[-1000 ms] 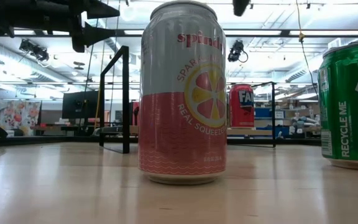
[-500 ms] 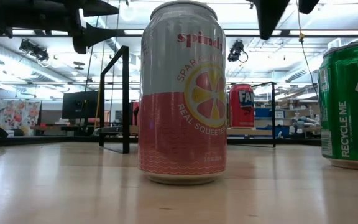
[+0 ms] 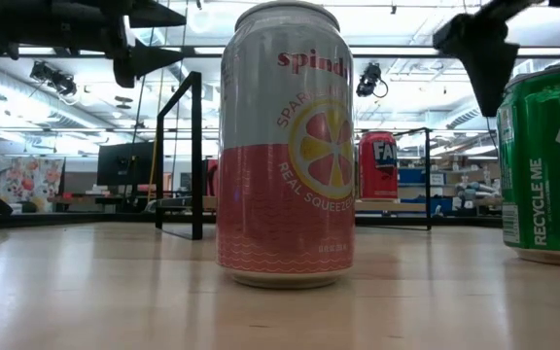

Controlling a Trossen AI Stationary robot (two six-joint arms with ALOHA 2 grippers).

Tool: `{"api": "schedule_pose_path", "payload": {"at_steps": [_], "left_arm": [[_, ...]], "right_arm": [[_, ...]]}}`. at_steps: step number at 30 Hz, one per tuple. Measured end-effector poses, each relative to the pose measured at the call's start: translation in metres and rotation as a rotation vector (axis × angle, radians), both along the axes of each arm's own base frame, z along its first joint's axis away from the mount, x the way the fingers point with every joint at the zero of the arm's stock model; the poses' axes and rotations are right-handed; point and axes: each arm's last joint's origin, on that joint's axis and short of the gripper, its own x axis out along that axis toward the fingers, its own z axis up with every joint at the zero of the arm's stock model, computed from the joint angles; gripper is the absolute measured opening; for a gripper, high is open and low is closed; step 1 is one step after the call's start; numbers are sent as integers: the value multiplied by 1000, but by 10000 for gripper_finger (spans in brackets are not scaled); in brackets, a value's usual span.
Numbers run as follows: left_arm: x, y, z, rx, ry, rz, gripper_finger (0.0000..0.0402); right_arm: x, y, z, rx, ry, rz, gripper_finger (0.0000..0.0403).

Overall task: Place canned beverage on shelf
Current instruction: Put the dark green soda can on the shelf aligned with the blue soda can

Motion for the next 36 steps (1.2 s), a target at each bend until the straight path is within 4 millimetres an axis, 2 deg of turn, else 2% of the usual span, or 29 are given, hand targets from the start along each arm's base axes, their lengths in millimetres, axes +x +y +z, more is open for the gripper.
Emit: {"api": "schedule_pose_path", "payload": {"at_steps": [8,13,18,25,30,36], "left_arm": [[1,0,-6,-73,34,-8,357],[1,0,-7,-123,26,-14,357],[2,-4,-7,-128,21,-40,357],[13,-18,-4,17,11,-174,357],[21,-24,-5,120,8,-189,357],[23,-25,-7,125,18,-191,357]], "right_arm": [[-2,1,-32,76,0,107,375],[-2,-1,-36,65,6,185,340],[3,-13,-34,60,4,230,317],[20,-48,-19,11,-39,289,327],[31,-84,-6,-29,-62,333,326],[42,-131,6,-63,-84,326,326]]}}
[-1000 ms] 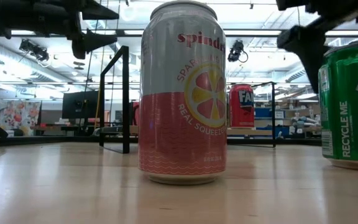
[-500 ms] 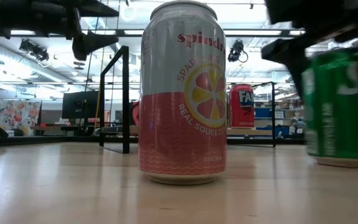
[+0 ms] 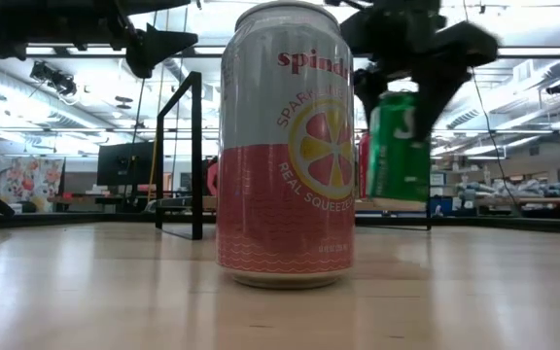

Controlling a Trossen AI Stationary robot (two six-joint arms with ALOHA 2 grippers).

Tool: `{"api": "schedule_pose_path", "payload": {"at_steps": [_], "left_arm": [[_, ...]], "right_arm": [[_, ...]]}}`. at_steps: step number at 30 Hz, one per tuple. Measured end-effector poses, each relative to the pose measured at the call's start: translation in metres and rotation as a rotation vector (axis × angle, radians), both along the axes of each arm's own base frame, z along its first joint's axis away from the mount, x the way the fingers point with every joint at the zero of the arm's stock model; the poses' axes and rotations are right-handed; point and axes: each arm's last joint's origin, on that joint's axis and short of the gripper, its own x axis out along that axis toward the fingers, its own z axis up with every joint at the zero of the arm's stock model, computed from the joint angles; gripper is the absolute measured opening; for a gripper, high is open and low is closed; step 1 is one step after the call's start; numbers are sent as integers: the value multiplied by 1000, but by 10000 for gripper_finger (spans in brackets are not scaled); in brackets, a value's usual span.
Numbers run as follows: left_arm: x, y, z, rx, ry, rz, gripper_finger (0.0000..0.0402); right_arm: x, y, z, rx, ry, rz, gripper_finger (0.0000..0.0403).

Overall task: Place canned beverage on shelf
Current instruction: Put the dark green soda can on the shelf aligned with the blue soda can

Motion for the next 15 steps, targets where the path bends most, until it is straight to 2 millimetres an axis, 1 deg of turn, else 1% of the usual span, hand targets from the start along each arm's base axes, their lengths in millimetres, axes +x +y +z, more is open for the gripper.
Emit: {"api": "schedule_pose_path", "payload": {"at_steps": [4,8,15], "left_arm": [[0,0,0,-22,-8,-4,357],[0,0,0,-33,-8,-5,357],[-1,1,3,-35,-36,2,357]], "right_arm": [[4,-25,11,-49,-20,-5,326],[6,-49,18,-77,-40,-6,326],[6,-86,19,-102,-73,-40,326]]}}
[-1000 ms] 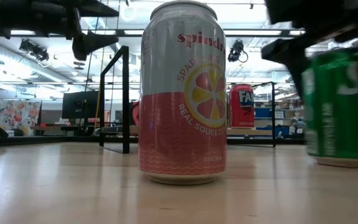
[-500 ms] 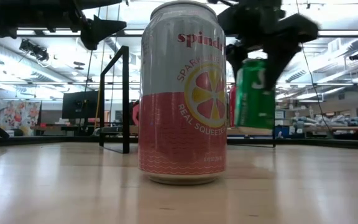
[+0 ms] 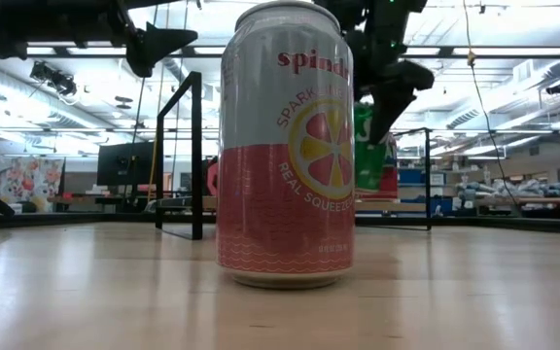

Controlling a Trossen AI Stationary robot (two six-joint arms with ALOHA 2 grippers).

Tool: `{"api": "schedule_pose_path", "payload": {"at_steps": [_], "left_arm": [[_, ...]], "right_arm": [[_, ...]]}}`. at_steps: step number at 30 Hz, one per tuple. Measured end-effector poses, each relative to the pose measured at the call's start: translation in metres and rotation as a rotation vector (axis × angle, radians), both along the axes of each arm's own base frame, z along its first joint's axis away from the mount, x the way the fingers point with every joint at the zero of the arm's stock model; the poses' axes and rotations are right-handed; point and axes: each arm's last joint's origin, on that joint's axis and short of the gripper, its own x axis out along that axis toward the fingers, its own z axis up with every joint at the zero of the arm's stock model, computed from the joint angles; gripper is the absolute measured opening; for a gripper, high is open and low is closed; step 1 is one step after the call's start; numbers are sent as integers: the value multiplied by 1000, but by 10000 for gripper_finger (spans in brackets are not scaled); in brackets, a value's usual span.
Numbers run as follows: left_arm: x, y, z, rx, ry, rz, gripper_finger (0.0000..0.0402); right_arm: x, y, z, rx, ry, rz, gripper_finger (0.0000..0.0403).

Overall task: Place canned beverage on shelf
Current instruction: Put the dark green soda can on the shelf aligned with the blue soda can

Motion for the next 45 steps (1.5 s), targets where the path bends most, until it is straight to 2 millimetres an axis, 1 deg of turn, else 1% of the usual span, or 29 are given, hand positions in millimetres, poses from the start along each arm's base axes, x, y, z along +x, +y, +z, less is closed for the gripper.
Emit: {"api": "schedule_pose_path", "payload": {"at_steps": [4,10,14,21,28,33,43,45], "left_arm": [[0,1,1,12,-4,20,357],[-2,2,6,56,-44,76,357],[-3,3,9,104,-63,113,357],[-4,12,13,156,-91,182,357],[-6,21,16,153,-125,240,357],[-6,22,16,153,-123,243,357],[-6,21,16,150,-124,237,357],[-6,21,16,150,-124,237,357]], "right_arm": [[1,-14,1,-11,-31,-12,326],[7,-26,8,25,-28,-9,326],[10,-32,3,39,-10,-25,326],[11,-35,2,34,-15,-30,326],[10,-45,2,48,-33,-45,327],[9,-50,1,74,-49,-38,327],[11,-51,1,89,-85,-33,328],[13,-52,-1,89,-84,-34,328]]}}
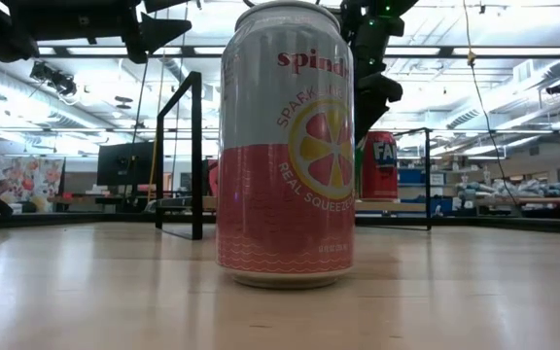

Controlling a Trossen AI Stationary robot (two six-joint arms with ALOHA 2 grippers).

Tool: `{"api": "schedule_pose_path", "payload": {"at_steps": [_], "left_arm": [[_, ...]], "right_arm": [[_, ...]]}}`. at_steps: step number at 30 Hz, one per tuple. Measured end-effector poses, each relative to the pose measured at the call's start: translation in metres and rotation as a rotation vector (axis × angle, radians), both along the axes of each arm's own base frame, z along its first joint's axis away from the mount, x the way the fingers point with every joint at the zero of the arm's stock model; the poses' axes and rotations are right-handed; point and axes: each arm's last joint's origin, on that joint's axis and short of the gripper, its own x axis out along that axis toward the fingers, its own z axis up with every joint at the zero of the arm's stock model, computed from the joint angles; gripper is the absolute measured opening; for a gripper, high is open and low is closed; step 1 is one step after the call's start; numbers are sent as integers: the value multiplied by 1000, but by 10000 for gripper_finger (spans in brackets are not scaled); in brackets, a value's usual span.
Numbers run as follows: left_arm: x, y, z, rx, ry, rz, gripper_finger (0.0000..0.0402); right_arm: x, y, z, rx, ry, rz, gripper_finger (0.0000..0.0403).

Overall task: Place canned beverage on shelf
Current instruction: Put the dark green soda can on the shelf aligned with the blue soda can

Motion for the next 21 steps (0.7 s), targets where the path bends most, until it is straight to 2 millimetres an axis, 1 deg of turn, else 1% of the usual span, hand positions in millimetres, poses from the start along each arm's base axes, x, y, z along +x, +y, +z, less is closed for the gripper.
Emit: {"api": "schedule_pose_path", "payload": {"at_steps": [5,8,11,15,21], "left_arm": [[0,0,-1,-1,6,0,357],[0,0,-1,-9,6,-3,357],[0,0,-1,-9,8,-4,357],[1,0,-1,-8,13,-4,357],[1,0,-2,-8,14,-4,357]], "right_arm": [[6,-3,-11,-9,27,-7,333],[9,-4,-15,-31,40,-16,348],[7,-5,-20,-40,80,-28,369],[6,-5,-17,-78,87,-45,395],[6,-2,-17,-93,95,-41,395]]}}
